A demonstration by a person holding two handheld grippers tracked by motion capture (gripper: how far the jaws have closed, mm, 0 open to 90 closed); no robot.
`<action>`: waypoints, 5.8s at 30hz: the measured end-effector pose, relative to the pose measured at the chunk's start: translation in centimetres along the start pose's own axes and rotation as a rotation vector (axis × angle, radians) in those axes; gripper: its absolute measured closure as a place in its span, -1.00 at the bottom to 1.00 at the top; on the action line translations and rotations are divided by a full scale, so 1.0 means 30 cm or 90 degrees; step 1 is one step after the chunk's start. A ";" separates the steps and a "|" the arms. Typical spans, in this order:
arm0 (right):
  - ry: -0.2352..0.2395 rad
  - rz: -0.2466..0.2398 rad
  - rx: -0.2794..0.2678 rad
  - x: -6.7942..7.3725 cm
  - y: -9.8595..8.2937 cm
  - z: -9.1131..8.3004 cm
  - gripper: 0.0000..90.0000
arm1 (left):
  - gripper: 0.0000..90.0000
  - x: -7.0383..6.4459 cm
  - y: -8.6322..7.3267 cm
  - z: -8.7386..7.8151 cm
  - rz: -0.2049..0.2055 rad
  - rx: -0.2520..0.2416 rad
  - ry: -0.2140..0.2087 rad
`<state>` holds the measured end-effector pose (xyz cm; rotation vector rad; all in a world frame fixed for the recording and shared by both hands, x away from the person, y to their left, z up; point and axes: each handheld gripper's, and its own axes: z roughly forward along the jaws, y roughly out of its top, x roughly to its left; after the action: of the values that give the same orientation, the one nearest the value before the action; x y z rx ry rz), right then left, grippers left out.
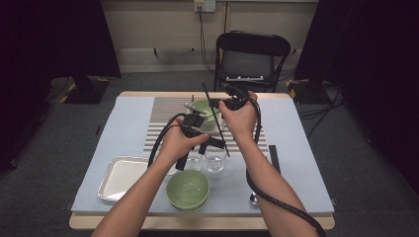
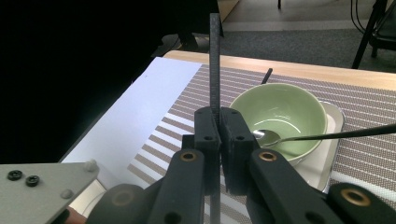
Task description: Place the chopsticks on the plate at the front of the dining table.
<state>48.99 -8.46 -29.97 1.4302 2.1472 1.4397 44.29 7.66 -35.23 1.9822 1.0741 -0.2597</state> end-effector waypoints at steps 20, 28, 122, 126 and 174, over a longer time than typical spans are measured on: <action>0.016 0.028 -0.001 0.006 -0.007 0.012 0.93 | 0.61 -0.007 -0.008 0.035 -0.042 -0.026 -0.025; 0.025 0.045 -0.009 -0.005 -0.004 0.004 0.92 | 0.78 0.007 -0.007 0.020 -0.058 -0.014 -0.017; -0.022 -0.098 0.006 -0.228 -0.123 -0.078 -0.51 | 0.92 0.111 -0.004 -0.129 -0.108 0.026 0.124; -0.030 -0.100 0.008 -0.245 -0.129 -0.087 -0.51 | 0.92 0.111 -0.002 -0.132 -0.113 0.027 0.124; -0.055 -0.094 0.028 -0.395 -0.251 -0.148 -0.47 | 0.92 0.151 0.023 -0.191 -0.134 0.024 0.150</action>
<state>47.88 -21.00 -37.58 1.2927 2.1921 1.2650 46.46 14.50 -33.65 1.9691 1.4411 -0.1609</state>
